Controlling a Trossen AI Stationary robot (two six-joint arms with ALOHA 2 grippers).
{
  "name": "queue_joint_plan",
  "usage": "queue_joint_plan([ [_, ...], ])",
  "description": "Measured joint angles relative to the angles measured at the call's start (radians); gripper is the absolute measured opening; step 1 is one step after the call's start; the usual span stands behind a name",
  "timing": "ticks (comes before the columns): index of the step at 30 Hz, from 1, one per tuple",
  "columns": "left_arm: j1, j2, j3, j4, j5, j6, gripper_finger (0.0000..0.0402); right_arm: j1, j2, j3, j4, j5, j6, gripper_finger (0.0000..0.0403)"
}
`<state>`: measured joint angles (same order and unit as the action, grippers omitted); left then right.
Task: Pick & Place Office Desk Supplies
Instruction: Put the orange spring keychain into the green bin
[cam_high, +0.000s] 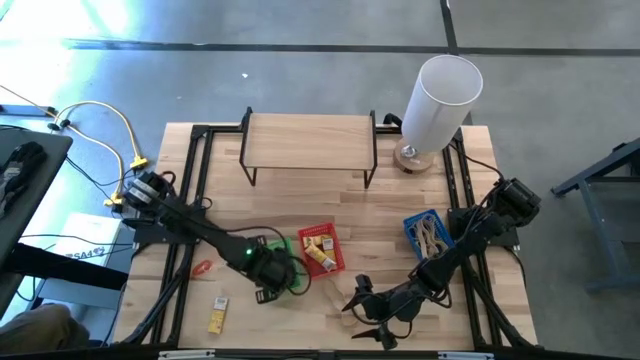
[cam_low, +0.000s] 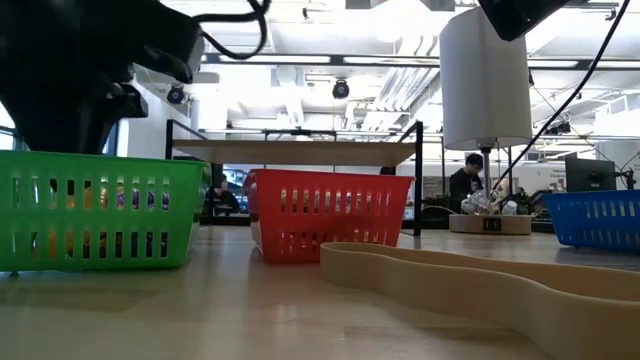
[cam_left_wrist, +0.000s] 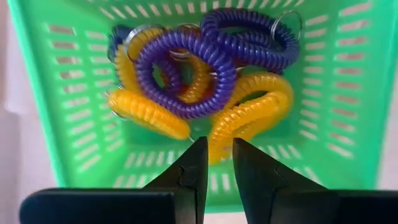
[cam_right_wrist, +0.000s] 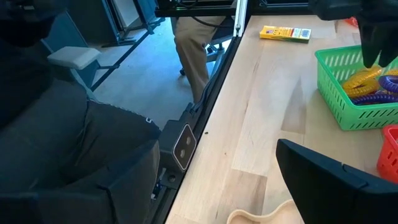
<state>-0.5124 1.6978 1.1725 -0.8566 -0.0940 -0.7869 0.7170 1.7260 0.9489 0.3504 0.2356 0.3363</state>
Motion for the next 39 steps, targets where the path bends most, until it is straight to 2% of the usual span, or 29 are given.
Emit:
queue_joint_plan([
  [8,0.086,-0.003,0.046,0.0,0.26,-0.05,0.0069,-0.012,0.0,0.0,0.0,-0.001,0.0,0.0311],
  [13,0.112,-0.06,0.065,-0.001,0.302,-0.121,0.0069,-0.01,0.0,0.0,-0.002,-0.003,0.0,0.0311],
  [17,0.08,-0.145,0.065,-0.036,0.314,-0.219,0.0069,-0.003,0.0,0.0,-0.004,-0.003,0.0,0.0311],
  [19,0.044,-0.178,0.066,-0.072,0.285,-0.27,0.0069,-0.003,0.0,0.0,-0.011,-0.004,0.0,0.0311],
  [24,-0.066,-0.205,0.066,-0.137,0.137,-0.423,0.0069,-0.003,0.0,0.0,-0.013,-0.004,0.011,0.0311],
  [27,-0.12,-0.202,0.065,-0.199,0.11,-0.543,0.0069,-0.003,0.0,0.0,-0.011,-0.003,0.011,0.0311],
  [29,-0.148,-0.201,0.065,-0.291,0.09,-0.6,0.0069,-0.003,0.0,0.0,-0.011,-0.002,0.011,0.0311],
  [34,-0.205,-0.201,0.063,-0.567,-0.055,-0.829,0.0069,-0.004,0.0,0.0,-0.008,0.0,0.011,0.0311],
  [39,-0.239,-0.201,0.063,-0.627,-0.088,-0.895,0.0069,-0.006,0.0,0.0,-0.002,0.0,0.01,0.0311],
])
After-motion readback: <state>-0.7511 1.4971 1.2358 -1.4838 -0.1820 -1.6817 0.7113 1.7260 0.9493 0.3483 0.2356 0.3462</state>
